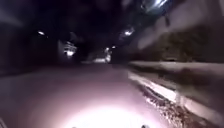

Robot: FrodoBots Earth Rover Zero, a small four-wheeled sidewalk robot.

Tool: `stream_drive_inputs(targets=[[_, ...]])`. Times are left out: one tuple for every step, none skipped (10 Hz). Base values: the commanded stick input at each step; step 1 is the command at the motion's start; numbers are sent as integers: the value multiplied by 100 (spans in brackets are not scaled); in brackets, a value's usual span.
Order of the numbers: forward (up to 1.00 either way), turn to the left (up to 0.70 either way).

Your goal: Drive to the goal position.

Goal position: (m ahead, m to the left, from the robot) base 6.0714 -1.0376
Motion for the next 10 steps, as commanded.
stream_drive_inputs(targets=[[70, 0], [70, 0], [70, 0], [70, 0], [70, 0], [70, 0], [70, 0], [70, 0], [70, 0], [70, 0]])
